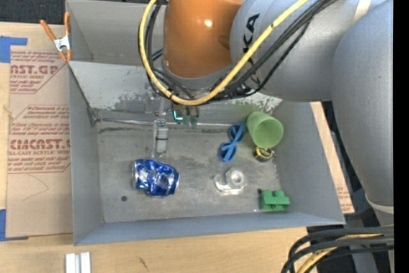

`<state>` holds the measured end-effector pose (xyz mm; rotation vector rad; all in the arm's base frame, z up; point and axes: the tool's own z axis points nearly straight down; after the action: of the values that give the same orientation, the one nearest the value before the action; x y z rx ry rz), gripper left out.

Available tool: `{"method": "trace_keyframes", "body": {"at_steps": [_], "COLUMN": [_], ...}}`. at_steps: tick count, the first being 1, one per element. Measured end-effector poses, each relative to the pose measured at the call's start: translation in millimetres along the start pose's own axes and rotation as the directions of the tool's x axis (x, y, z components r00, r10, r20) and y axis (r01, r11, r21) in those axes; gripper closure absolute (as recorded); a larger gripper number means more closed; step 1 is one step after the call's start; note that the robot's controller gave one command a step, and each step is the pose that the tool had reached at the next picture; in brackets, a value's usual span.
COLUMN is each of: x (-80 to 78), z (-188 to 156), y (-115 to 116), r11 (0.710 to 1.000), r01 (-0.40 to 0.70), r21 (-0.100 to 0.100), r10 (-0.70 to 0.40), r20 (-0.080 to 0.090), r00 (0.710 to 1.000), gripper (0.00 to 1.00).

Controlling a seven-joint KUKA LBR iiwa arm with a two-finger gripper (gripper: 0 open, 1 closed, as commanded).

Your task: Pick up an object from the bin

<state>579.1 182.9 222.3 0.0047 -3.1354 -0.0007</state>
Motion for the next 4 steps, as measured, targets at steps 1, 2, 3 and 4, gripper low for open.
{"method": "trace_keyframes", "body": {"at_steps": [1,2,3,4], "x": [41.8,67.5,96.1,97.0], "z": [87.6,152.3,152.3,153.0], "y": [-13.1,-57.9,-13.9,-16.4], "r11": [1.000,0.999,0.997,0.997], "r01": [-0.026,0.038,0.077,0.073], "r21": [0.002,0.003,-0.002,0.000], "r10": [0.026,-0.038,-0.077,-0.073], "r20": [-0.003,-0.003,0.015,0.006], "r00": [1.000,0.999,0.997,0.997], "gripper": [0.00,0.00,0.00,1.00]}}
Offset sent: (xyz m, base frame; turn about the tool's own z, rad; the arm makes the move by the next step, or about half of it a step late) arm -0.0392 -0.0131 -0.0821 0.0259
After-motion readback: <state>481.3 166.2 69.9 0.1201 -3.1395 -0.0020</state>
